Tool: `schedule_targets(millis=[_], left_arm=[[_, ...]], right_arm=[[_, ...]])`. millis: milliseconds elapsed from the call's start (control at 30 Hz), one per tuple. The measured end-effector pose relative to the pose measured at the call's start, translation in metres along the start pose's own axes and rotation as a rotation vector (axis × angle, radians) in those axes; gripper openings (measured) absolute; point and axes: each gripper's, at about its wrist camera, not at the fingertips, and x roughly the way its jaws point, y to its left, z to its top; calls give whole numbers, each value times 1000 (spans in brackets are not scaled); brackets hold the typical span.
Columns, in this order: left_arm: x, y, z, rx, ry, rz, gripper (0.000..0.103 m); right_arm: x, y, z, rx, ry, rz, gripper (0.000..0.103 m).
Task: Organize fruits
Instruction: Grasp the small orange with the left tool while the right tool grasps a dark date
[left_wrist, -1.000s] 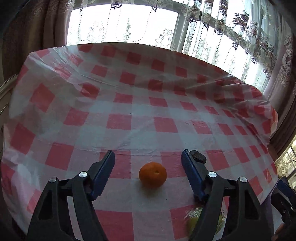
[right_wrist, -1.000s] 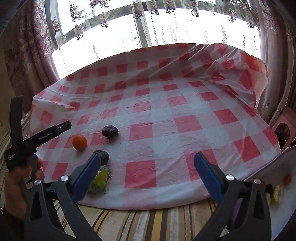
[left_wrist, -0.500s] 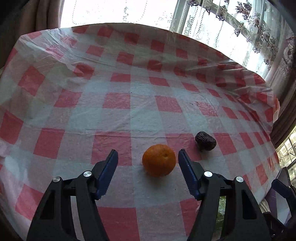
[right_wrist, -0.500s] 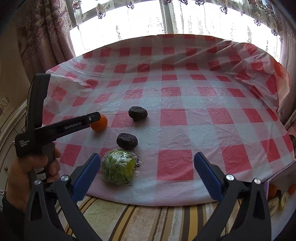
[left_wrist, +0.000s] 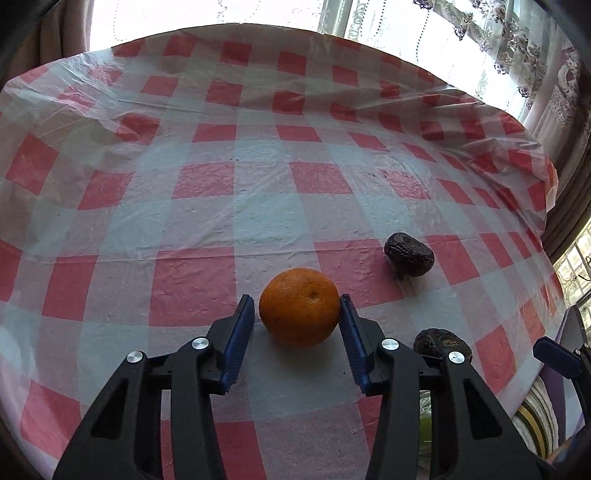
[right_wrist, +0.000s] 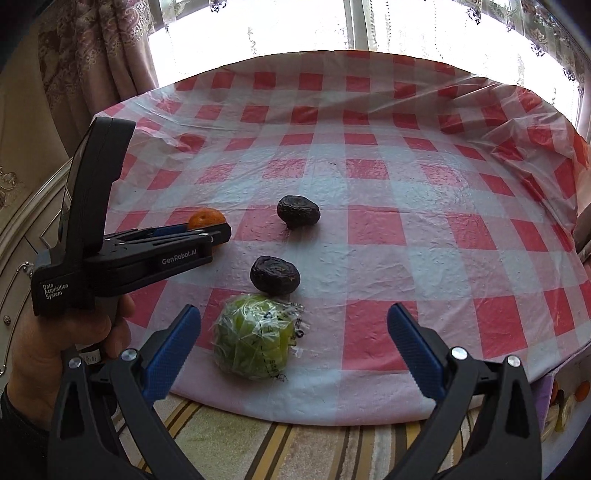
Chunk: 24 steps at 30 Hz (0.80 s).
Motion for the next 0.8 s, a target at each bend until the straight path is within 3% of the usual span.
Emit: schedule_targets(millis=[67,300,800], left_arm=[[0,-2,0,10,0,-6,41],[-5,8,-2,-38,-25,32,40],[-18,22,-4,-111,-83,79,40]], right_arm=[[5,1,4,5,6,0,101],[25,-3,16,49,29,-1,101],[56,3,25,44,93,-5,67]])
